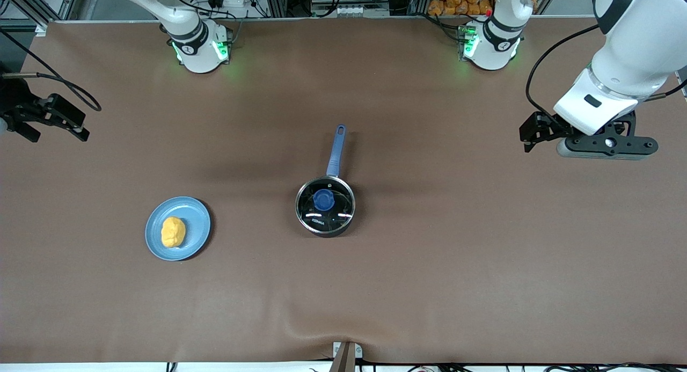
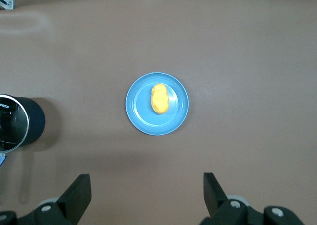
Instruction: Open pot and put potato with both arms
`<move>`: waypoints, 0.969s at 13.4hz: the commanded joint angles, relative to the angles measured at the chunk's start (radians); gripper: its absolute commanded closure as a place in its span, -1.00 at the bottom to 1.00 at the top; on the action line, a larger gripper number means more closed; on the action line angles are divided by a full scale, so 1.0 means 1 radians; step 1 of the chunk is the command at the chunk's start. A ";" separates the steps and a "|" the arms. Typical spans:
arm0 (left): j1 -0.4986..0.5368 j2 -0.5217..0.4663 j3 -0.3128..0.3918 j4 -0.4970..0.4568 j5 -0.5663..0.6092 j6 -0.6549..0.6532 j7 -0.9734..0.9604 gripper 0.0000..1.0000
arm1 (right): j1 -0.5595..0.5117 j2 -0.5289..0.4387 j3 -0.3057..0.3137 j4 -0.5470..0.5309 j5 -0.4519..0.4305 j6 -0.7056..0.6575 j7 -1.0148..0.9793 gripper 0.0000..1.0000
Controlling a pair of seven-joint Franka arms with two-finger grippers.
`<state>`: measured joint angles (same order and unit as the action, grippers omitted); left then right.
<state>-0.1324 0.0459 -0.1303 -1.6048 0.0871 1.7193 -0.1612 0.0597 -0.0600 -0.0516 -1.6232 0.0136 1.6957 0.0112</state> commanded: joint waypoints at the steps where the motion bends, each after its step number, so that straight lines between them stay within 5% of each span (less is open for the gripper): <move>1: -0.004 -0.021 0.005 -0.012 0.019 0.002 -0.007 -1.00 | -0.009 -0.031 0.009 -0.035 0.012 0.016 0.010 -1.00; 8: -0.009 0.009 0.012 0.019 0.020 0.003 -0.001 -1.00 | -0.008 -0.018 0.009 -0.038 0.012 0.016 0.010 -1.00; 13: -0.001 0.043 0.014 0.049 0.020 0.003 0.000 -1.00 | 0.002 0.095 0.010 -0.167 0.012 0.208 0.012 -1.00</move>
<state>-0.1297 0.0686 -0.1193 -1.5858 0.0871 1.7253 -0.1612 0.0603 -0.0212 -0.0490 -1.7537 0.0152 1.8448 0.0112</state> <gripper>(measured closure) 0.000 0.000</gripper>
